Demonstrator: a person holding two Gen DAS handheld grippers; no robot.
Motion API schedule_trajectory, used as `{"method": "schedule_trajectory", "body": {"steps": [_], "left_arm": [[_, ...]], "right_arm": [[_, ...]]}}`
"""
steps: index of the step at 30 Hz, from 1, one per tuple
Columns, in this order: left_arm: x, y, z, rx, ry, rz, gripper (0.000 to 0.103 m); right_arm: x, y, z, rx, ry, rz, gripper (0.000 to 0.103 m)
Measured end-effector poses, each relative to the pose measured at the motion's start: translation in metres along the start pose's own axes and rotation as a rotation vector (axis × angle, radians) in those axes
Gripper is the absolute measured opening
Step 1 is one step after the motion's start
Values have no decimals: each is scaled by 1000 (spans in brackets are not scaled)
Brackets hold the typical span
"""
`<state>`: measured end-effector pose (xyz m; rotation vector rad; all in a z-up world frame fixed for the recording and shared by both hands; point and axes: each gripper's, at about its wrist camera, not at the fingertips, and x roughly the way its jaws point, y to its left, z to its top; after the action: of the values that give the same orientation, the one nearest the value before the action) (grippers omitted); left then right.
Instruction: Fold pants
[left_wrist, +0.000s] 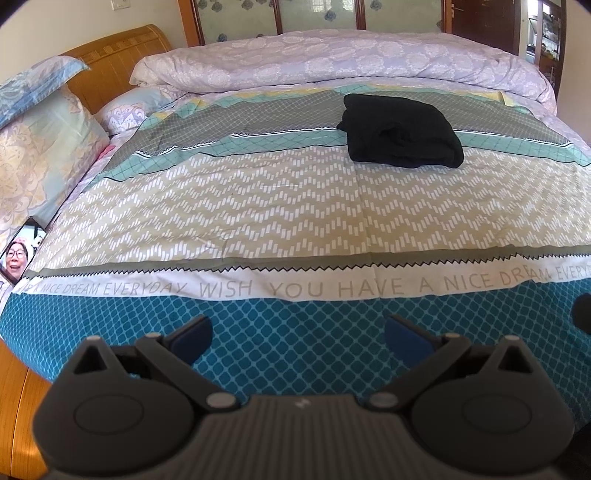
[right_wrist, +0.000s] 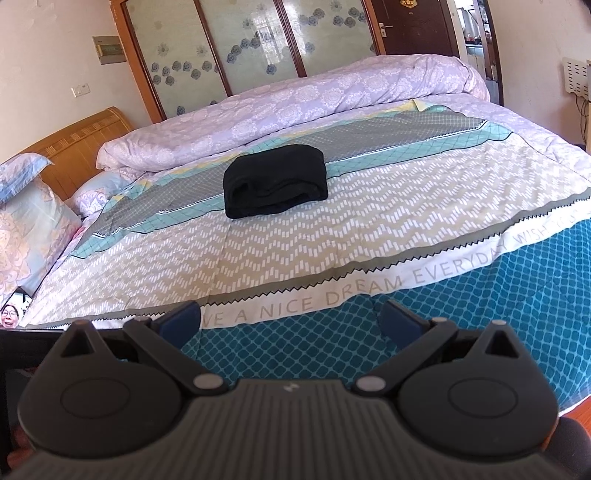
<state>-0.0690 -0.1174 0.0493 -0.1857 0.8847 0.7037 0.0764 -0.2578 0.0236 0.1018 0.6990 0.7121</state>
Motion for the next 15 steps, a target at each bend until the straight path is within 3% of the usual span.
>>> {"method": "schedule_trajectory", "body": {"steps": [7,15], "left_arm": [[-5,0,5,-4,-23,1,103],[-17,4,8,-8,-127,46,103]], "right_arm": [[2,-1,2,-8,5,4,103],[3,0,2,-6,7,-2,103]]}}
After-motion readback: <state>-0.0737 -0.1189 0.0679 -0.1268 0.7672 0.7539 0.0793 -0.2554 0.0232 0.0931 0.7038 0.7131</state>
